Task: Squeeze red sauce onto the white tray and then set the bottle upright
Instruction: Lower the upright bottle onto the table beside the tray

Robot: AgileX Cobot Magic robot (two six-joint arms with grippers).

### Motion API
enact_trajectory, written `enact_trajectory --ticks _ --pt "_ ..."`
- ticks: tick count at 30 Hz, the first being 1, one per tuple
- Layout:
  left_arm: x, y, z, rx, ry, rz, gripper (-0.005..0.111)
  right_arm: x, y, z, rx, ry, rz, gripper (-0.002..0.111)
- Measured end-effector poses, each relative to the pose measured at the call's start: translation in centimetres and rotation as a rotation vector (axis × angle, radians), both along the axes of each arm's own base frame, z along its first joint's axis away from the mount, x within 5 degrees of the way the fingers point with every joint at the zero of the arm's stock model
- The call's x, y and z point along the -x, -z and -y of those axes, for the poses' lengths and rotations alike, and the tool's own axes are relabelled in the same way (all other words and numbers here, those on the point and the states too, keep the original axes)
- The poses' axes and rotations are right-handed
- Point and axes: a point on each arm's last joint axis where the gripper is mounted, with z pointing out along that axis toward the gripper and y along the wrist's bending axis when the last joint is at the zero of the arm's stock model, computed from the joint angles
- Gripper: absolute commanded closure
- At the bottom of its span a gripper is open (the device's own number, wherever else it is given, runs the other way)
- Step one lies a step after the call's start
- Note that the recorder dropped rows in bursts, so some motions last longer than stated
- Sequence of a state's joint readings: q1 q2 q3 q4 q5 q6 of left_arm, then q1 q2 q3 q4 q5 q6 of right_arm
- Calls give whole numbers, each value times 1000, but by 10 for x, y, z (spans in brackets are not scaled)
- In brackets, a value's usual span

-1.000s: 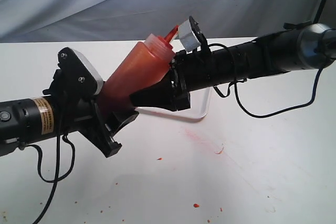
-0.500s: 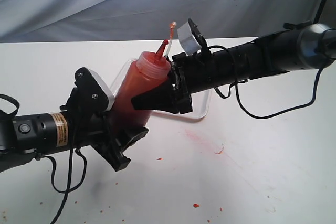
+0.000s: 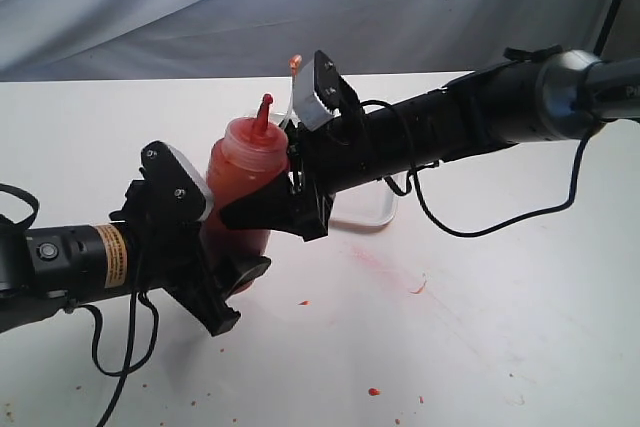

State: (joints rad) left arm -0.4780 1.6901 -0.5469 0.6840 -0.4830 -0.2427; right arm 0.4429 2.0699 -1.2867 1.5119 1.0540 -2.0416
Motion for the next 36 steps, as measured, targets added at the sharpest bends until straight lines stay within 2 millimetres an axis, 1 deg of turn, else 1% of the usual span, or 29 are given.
enact_trajectory --ticks 6,13,18,25,27,32,36 --pt "0 5 -2 -31 -9 -23 107 4 3 -7 43 -3 29 52" --pt "-1 20 1 -17 2 -59 107 4 8 -7 97 -6 56 52" --pt "-7 20 5 -11 -9 -86 107 3 10 -7 120 4 67 52" --pt "-15 16 8 -46 -9 -146 107 3 10 -9 151 19 81 52" --pt "-18 19 10 -48 -10 -160 107 3 11 -9 162 21 89 53" --pt "-25 37 15 -46 7 -201 107 3 18 -11 215 34 116 54" --pt "-31 38 17 -34 12 -196 107 1 19 -10 239 56 128 54"
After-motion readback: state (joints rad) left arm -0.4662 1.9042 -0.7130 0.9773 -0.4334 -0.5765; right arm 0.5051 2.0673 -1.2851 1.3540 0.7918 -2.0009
